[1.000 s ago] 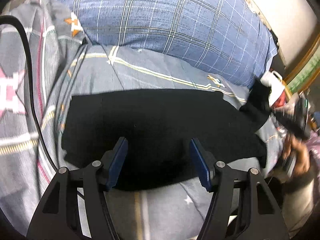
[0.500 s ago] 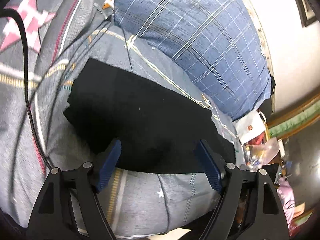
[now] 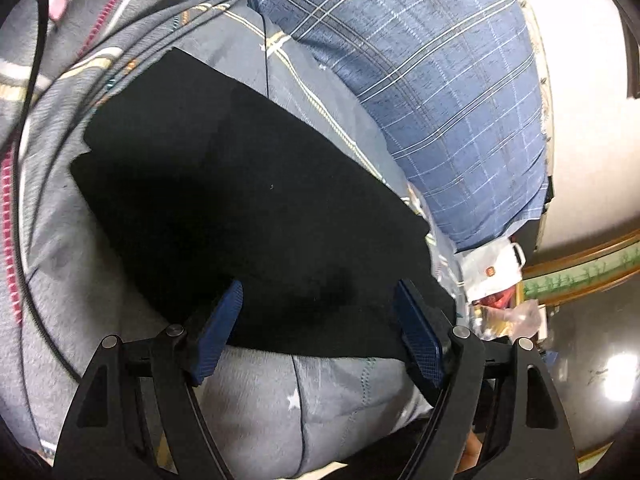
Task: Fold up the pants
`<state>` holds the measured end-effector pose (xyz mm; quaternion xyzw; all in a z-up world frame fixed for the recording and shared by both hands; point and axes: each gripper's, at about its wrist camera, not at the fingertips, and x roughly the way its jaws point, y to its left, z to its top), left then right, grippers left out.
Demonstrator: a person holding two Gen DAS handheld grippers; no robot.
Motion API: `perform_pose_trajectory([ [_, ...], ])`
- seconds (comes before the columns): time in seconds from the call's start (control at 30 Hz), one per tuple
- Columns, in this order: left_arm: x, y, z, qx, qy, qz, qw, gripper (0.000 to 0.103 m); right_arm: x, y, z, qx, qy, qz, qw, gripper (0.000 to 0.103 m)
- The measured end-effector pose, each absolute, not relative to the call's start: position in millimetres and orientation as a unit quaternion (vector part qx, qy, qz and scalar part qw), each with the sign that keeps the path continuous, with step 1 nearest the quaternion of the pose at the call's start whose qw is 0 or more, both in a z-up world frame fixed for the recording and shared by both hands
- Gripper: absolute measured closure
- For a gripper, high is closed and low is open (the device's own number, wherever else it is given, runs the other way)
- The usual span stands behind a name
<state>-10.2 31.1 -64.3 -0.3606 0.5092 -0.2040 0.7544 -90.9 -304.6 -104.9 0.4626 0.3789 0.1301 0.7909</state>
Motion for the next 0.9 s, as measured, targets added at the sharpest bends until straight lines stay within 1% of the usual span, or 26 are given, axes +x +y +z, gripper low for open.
perform_pose_trajectory([
  [0.1, -1.2, 31.3, -65.0, -0.378, 0.501, -0.196, 0.754, 0.025, -81.2, -302.7, -101.4, 0.46, 0.362, 0.131, 0.8, 0.062],
  [0.13, 0.8, 33.0, -65.2, -0.388, 0.499, -0.193, 0.751, 0.025, -77.8, -301.3, -99.5, 0.453, 0.36, 0.137, 0.804, 0.064],
  [0.17, 2.5, 34.4, -64.6, -0.396, 0.493, -0.192, 0.75, 0.025, -75.9, -300.6, -97.8, 0.448, 0.357, 0.141, 0.807, 0.073],
  [0.2, 3.2, 35.2, -63.5, -0.396, 0.485, -0.195, 0.755, 0.025, -75.5, -300.9, -95.6, 0.444, 0.349, 0.143, 0.813, 0.079],
  [0.23, 2.7, 35.4, -63.4, -0.393, 0.482, -0.194, 0.759, 0.034, -76.7, -301.7, -93.7, 0.439, 0.344, 0.138, 0.818, 0.09],
  [0.27, 1.9, 35.6, -63.4, -0.388, 0.482, -0.19, 0.763, 0.047, -79.1, -303.1, -91.5, 0.437, 0.34, 0.134, 0.822, 0.094],
  [0.3, 1.2, 35.1, -63.2, -0.383, 0.484, -0.192, 0.763, 0.067, -80.5, -302.5, -89.0, 0.437, 0.336, 0.138, 0.823, 0.096],
  [0.33, 0.1, 34.5, -62.1, -0.377, 0.487, -0.195, 0.764, 0.081, -83.8, -302.3, -84.3, 0.433, 0.331, 0.145, 0.826, 0.097],
  [0.37, -2.9, 35.9, -59.0, -0.371, 0.484, -0.198, 0.767, 0.086, -88.7, -301.5, -76.6, 0.422, 0.329, 0.148, 0.832, 0.098],
  [0.47, -14.9, 45.0, -42.3, -0.372, 0.466, -0.205, 0.776, 0.089, -101.6, -295.5, -55.1, 0.396, 0.319, 0.169, 0.844, 0.098],
  [0.53, -25.1, 52.1, -30.6, -0.354, 0.459, -0.211, 0.787, 0.089, -114.8, -290.8, -41.7, 0.375, 0.316, 0.177, 0.853, 0.098],
  [0.6, -31.4, 55.1, -30.2, -0.332, 0.461, -0.203, 0.798, 0.089, -124.8, -283.0, -39.6, 0.36, 0.323, 0.187, 0.855, 0.098],
  [0.73, -35.8, 55.9, -62.0, -0.294, 0.491, -0.153, 0.806, 0.089, -123.8, -275.5, -76.9, 0.35, 0.375, 0.161, 0.843, 0.098],
  [0.8, -36.2, 59.0, -76.4, -0.295, 0.498, -0.145, 0.802, 0.089, -120.0, -279.5, -98.7, 0.362, 0.394, 0.136, 0.834, 0.098],
  [0.87, -38.5, 63.2, -73.1, -0.302, 0.495, -0.151, 0.801, 0.088, -120.4, -287.7, -104.3, 0.387, 0.397, 0.142, 0.82, 0.097],
  [0.9, -39.7, 64.0, -68.0, -0.296, 0.494, -0.152, 0.803, 0.088, -121.4, -288.9, -99.7, 0.379, 0.398, 0.138, 0.824, 0.095],
])
